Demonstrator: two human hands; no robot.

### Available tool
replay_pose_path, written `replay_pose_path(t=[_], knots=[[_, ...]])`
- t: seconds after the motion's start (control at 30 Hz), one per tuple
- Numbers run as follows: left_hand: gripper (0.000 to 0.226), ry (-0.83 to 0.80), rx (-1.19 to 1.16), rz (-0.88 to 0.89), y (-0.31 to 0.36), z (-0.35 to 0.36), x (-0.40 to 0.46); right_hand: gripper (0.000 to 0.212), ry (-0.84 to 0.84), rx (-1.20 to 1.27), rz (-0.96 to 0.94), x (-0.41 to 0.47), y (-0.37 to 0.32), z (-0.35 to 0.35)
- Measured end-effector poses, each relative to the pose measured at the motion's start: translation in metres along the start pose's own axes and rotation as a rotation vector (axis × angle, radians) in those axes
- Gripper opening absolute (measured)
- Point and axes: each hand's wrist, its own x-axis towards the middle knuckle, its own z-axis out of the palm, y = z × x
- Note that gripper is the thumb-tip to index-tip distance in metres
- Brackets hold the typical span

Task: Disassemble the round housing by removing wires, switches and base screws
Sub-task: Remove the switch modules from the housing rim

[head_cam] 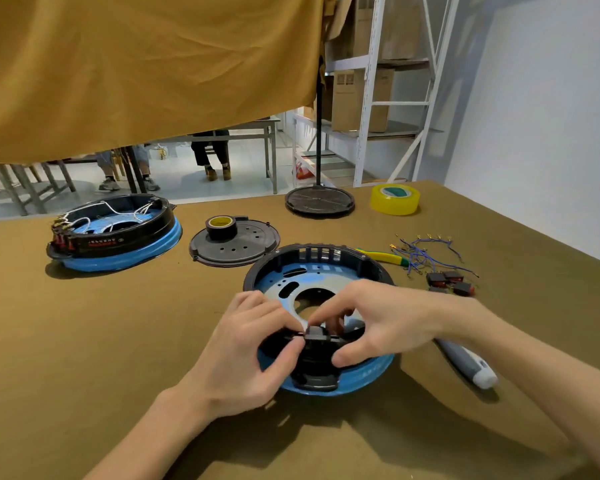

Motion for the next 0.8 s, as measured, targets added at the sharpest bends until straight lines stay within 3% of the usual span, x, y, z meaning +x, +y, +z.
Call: replay_pose_path(t=[0.17, 0.3, 0.6, 0.8], knots=[[0.029, -0.028, -0.060, -0.053, 0.002, 0.003, -0.001, 0.042, 0.085, -0.025, 0.015, 0.000, 0.003, 0.014], [0.020, -0.024, -0.074, -0.051, 0.000, 0.003, -0.001, 0.028, 0.187, 0.042, -0.088, -0.001, 0.005, 0.027], [0.018, 0.006, -0.044, -0.046, 0.003, 0.007, 0.001, 0.019, 0.354, 0.155, -0.151, -0.006, 0.015, 0.036], [0.029, 0.055, -0.053, -0.059, 0.006, 0.011, -0.003, 0.026, 0.396, 0.058, -0.162, -0.007, 0.017, 0.041]])
